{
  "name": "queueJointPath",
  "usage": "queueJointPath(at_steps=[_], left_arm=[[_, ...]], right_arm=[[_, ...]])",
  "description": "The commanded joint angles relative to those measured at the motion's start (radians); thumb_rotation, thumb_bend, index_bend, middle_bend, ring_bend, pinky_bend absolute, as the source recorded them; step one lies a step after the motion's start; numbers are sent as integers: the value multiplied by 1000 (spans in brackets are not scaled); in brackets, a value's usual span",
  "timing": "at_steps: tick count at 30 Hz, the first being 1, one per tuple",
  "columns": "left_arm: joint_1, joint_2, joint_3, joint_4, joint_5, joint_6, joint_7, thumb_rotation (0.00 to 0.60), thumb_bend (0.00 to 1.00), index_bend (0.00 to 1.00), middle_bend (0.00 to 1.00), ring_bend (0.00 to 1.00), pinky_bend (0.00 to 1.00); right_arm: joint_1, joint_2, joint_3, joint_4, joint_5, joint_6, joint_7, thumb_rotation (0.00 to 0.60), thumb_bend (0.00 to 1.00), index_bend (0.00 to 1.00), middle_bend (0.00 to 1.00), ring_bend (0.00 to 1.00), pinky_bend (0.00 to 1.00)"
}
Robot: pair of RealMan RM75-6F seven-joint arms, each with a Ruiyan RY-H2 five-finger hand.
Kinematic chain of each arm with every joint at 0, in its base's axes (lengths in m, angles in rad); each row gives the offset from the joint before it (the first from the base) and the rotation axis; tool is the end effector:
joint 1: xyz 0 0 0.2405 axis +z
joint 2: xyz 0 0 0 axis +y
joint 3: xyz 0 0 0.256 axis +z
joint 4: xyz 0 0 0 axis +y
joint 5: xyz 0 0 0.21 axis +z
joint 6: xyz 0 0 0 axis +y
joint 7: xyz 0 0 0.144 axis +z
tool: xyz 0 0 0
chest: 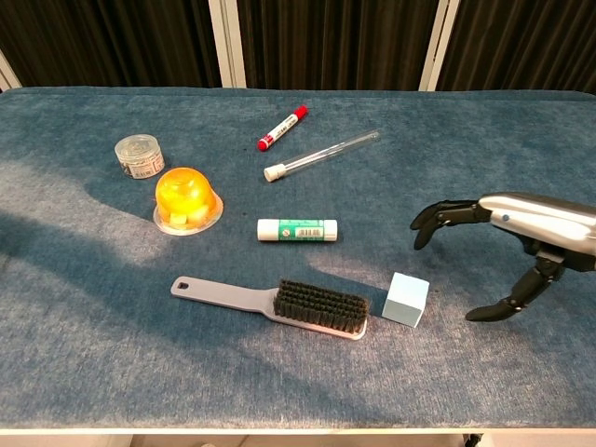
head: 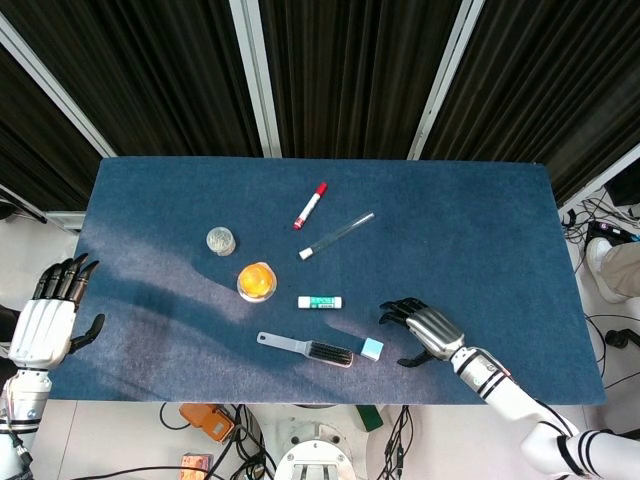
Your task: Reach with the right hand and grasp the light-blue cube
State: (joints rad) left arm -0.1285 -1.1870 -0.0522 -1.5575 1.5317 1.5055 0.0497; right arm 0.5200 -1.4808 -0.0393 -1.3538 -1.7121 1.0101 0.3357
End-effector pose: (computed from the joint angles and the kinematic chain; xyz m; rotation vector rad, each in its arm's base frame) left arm -0.3020 0.1951 0.1434 -1.4311 -0.8190 -0.9430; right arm -0.2282 -0.2568 -0.0194 2.0730 -1.2434 1.0555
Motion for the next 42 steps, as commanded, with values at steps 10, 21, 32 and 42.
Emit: queueJointPath(at_steps=[10, 21, 32, 42], left_arm=[[1, 2, -3, 1, -3, 3, -6, 600, 327, 75, 0, 0, 77], [1, 2, -4, 3, -4, 4, -7, 600, 327, 75, 0, 0, 77], [0, 2, -3, 5, -1, 4, -9, 600, 327, 75, 0, 0, 77], [0, 2, -4, 4, -5, 2, -12, 600, 326, 75, 0, 3, 77]], right_arm=[[43, -95, -6, 93, 20, -8, 66, 600, 229, 369, 237, 236, 199], [90, -152, -12, 149, 20, -18, 148, 600, 229, 418, 248, 246, 207], [126, -168, -23, 145, 22, -29, 186, 600, 297, 499, 258, 253, 223], [124, -138, -26, 120, 36, -3, 170, 600, 431, 688, 267, 271, 233]])
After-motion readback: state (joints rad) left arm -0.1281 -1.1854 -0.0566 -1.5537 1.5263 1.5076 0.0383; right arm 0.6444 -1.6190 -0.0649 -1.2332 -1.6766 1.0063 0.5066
